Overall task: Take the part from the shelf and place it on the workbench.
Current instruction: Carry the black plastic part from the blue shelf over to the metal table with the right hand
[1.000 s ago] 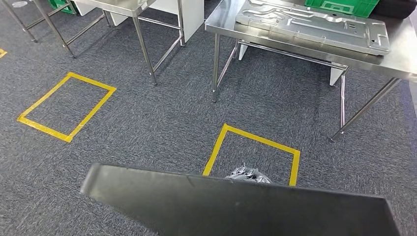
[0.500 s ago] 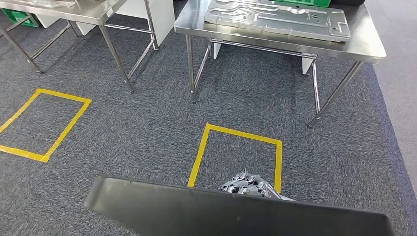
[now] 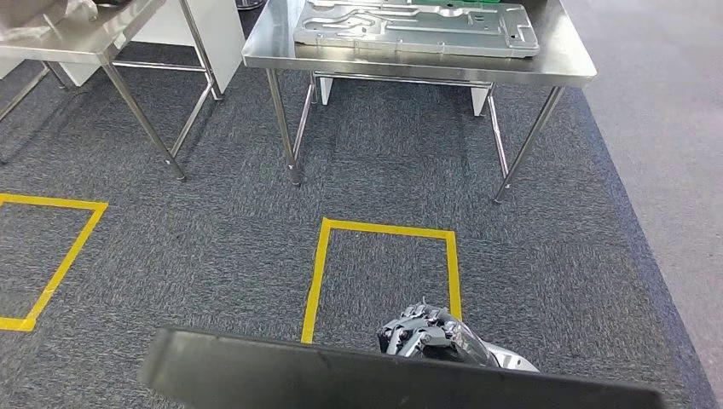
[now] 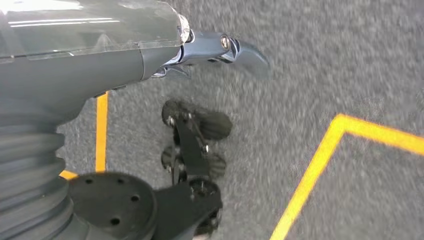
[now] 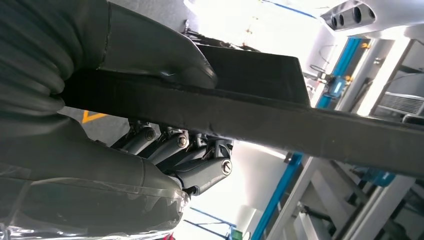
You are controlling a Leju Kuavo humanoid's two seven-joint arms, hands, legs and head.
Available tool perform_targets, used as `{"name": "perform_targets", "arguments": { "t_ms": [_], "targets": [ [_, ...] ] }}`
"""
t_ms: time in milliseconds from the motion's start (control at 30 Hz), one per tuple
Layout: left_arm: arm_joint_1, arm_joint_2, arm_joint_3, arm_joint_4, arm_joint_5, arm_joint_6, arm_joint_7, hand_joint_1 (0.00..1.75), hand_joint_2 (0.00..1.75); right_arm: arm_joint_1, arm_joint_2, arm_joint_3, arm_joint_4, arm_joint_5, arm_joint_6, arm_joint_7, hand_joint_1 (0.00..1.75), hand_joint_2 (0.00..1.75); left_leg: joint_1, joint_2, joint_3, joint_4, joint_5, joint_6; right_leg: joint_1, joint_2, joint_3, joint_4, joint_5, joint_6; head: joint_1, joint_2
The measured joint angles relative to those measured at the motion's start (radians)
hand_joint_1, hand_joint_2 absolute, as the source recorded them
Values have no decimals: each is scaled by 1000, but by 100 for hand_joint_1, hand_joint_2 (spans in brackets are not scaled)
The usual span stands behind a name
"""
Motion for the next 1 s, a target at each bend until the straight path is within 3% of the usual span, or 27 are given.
{"name": "perform_targets", "arguments": {
  "t_ms": [133,167,267,300,333,367,433,500,567,633,700,767,800,833,867,933,1000],
  "targets": [
    [-1,0,0,0,0,0,-1,0,175,1,0,0,0,1,1,-1,161,175,-1,8,1,-3,3,7,-1,4,-1,-1,1,6,0,0],
    [-1,-1,0,0,0,-1,-1,0,175,0,-1,0,0,1,1,-4,161,175,1,17,3,-7,5,14,-1,-17,-8,15,-11,11,2,0],
    [2,-1,0,0,1,-1,1,0,175,-4,-4,0,7,0,4,-16,161,175,2,66,7,-17,8,31,-4,-99,-114,231,-118,30,6,0],
    [3,-1,0,0,2,-1,2,0,175,-5,-5,0,11,-1,5,-17,161,175,1,78,7,-16,7,30,-7,-107,-142,286,-134,34,6,0],
    [3,0,0,0,4,-1,3,0,175,-5,-6,0,14,0,4,-17,161,175,1,86,8,-16,6,29,-8,-109,-138,277,-118,35,6,0],
    [2,0,0,0,6,-1,4,0,175,-6,-6,0,17,2,2,-17,161,175,1,91,10,-16,4,27,-9,-113,-112,226,-86,34,6,0],
    [-1,-1,0,0,8,-4,5,0,175,-9,-6,0,19,7,-4,-17,161,175,-1,99,15,-15,0,21,-6,-125,-32,79,-23,25,6,0],
    [-2,-1,0,0,10,-8,5,0,175,-13,-6,0,21,11,-9,-18,161,175,-4,105,18,-15,-3,11,1,-132,9,0,-3,14,6,0],
    [-2,-1,0,0,11,-14,4,0,175,-16,-7,0,23,13,-12,-18,161,175,-5,108,21,-17,-4,-1,4,-127,8,-6,-4,4,5,0],
    [-3,-1,0,0,11,-19,3,0,175,-18,-7,0,25,13,-15,-18,161,175,-3,96,17,-1,-17,-11,-1,-122,13,-13,-1,-8,5,0],
    [-1,-1,0,0,11,-20,1,0,175,-23,-7,0,26,13,-18,-19,161,175,-1,68,-25,90,-70,-17,-5,-119,17,-19,1,-20,3,0],
    [2,0,0,0,11,-21,0,0,175,-27,-7,0,28,13,-22,-19,161,175,-1,54,-96,232,-130,-20,-3,-113,17,-18,-1,-26,2,0],
    [3,0,0,0,10,-21,0,0,175,-27,-7,0,30,13,-24,-19,161,175,-1,53,-121,277,-139,-22,-2,-109,17,-17,-2,-27,1,0],
    [5,0,0,0,10,-21,0,0,175,-27,-7,0,31,13,-25,-19,161,175,-1,52,-129,283,-127,-22,-2,-104,18,-16,-3,-27,1,0],
    [6,0,0,0,9,-21,0,0,175,-27,-8,0,32,14,-27,-19,161,175,-1,52,-115,246,-95,-21,-2,-100,21,-15,-5,-25,1,0],
    [5,0,0,0,9,-21,0,0,175,-27,-8,0,33,14,-29,-19,161,175,-1,48,-51,102,-21,-15,0,-93,26,-10,-12,-20,2,0],
    [4,1,0,0,8,-22,0,0,175,-27,-8,0,33,15,-30,-19,161,175,-3,43,-9,8,8,-5,2,-88,26,-4,-18,-11,2,0]
  ]
}}
